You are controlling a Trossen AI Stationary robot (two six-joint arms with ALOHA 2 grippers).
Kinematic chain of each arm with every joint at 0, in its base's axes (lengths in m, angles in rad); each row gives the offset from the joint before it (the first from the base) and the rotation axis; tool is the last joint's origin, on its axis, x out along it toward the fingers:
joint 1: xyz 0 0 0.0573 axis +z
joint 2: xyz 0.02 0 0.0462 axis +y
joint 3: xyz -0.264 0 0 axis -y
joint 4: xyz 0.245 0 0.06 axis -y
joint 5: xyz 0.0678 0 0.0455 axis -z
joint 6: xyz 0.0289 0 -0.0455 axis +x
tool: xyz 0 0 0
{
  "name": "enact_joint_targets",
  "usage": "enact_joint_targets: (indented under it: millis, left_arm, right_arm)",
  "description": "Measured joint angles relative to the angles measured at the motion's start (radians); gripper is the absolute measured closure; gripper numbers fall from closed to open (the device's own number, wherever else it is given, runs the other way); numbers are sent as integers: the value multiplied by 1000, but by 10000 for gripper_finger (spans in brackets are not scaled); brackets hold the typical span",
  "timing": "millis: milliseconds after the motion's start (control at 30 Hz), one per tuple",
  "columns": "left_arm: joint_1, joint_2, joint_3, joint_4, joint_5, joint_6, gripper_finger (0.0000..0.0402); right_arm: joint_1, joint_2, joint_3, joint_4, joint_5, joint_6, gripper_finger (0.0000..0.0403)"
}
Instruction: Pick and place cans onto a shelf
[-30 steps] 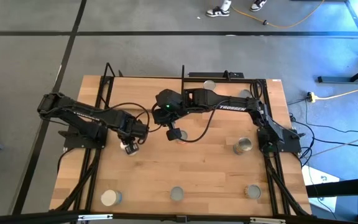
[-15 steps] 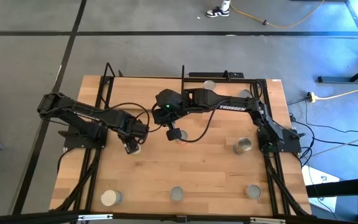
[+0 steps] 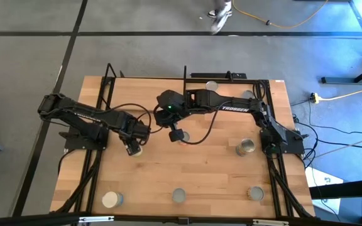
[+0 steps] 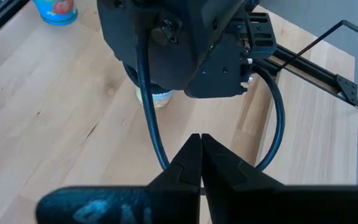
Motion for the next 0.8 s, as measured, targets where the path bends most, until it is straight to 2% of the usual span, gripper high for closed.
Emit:
enact_joint_targets:
  millis: [300,800]
  left_arm:
    - [0,-3,0,0,68,0,401]
    - [36,-4,49,-13,110,20,401]
  right_arm:
    - [0,-46,0,-1,0,-1,393]
    - [-1,-136,1,-48,1,-1,393]
